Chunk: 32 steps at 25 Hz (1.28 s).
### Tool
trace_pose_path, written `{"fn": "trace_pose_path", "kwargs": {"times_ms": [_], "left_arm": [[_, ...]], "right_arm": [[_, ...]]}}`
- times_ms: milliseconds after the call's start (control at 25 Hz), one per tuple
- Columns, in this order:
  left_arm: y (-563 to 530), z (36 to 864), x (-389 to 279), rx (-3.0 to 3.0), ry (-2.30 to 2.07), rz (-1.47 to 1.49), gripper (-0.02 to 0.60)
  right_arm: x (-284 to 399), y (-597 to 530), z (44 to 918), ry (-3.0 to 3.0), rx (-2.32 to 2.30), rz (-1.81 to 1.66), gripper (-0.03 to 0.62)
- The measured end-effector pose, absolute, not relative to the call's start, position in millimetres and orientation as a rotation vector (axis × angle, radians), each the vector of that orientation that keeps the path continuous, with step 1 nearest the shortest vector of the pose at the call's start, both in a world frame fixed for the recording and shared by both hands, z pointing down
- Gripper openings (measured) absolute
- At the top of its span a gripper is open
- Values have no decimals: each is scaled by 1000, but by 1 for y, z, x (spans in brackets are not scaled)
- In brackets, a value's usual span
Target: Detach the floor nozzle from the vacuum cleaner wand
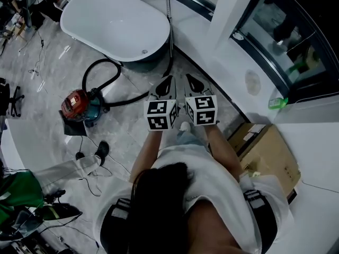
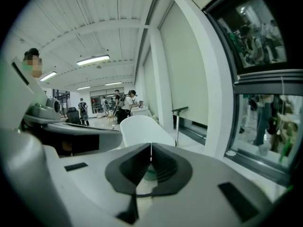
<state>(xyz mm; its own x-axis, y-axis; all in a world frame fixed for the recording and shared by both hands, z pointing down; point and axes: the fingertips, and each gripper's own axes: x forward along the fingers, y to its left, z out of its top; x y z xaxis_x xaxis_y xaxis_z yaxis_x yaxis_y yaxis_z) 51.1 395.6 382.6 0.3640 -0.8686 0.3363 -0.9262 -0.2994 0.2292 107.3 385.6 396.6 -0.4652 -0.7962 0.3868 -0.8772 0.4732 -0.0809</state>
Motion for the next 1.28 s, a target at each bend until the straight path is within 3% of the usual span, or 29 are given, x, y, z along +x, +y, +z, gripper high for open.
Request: {"fn": "trace_pose_path", "kwargs": {"times_ms": [640, 1280], "left_arm": [[340, 392, 97, 2251, -1573, 254, 5], [314, 395, 89, 2211, -1626, 214, 5]], "right_arm": [[148, 328, 405, -2409, 1412, 362, 15], [149, 306, 411, -2425, 1379, 364, 16]]}}
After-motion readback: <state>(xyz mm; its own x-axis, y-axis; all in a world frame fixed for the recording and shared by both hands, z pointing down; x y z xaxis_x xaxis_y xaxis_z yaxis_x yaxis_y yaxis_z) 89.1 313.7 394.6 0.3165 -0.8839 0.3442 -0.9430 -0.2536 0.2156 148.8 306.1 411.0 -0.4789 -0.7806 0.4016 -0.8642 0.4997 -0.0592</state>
